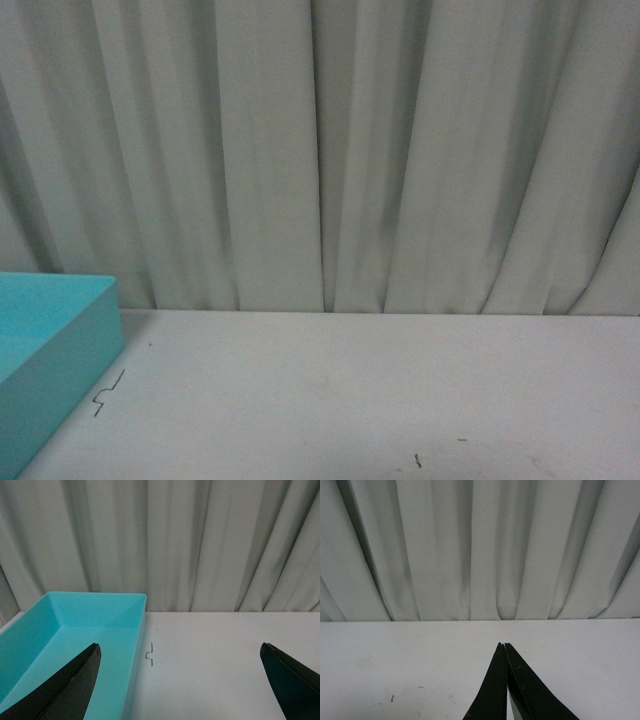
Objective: Wind up and store yellow beetle toy
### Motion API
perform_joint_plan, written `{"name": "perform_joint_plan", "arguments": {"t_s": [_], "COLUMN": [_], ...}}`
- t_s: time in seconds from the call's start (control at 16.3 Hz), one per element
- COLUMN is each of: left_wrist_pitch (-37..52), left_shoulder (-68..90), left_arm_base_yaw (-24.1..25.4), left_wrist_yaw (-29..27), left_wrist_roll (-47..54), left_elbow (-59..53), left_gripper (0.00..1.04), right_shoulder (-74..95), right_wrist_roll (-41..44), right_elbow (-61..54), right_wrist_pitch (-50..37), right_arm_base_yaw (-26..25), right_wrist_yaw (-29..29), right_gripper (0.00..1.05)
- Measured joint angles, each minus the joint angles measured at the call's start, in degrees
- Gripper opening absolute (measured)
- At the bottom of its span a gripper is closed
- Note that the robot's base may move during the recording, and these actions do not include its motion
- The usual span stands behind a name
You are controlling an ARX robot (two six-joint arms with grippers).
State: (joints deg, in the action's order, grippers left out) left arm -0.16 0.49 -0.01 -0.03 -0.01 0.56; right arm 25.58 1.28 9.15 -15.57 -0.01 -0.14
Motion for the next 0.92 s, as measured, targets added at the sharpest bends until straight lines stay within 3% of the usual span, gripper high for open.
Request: {"name": "perform_joint_plan", "arguments": {"t_s": [0.25,0.74,0.92], "left_wrist_pitch": [0.0,0.0,0.0], "left_shoulder": [0.0,0.0,0.0], "left_arm_base_yaw": [0.0,0.0,0.0], "left_wrist_yaw": [0.0,0.0,0.0], "left_wrist_roll": [0.0,0.0,0.0], "left_elbow": [0.0,0.0,0.0], "left_gripper": [0.98,0.98,0.98], "right_shoulder": [-12.9,-15.7,-21.8], "right_wrist_roll": [-0.3,-0.4,-0.4], "right_elbow": [-6.9,-8.6,-8.5], "right_wrist_pitch": [5.1,5.7,14.9], "right_arm_base_yaw": [0.0,0.0,0.0], "right_wrist_yaw": [0.0,0.0,0.0], "right_gripper": [0.02,0.02,0.02]}}
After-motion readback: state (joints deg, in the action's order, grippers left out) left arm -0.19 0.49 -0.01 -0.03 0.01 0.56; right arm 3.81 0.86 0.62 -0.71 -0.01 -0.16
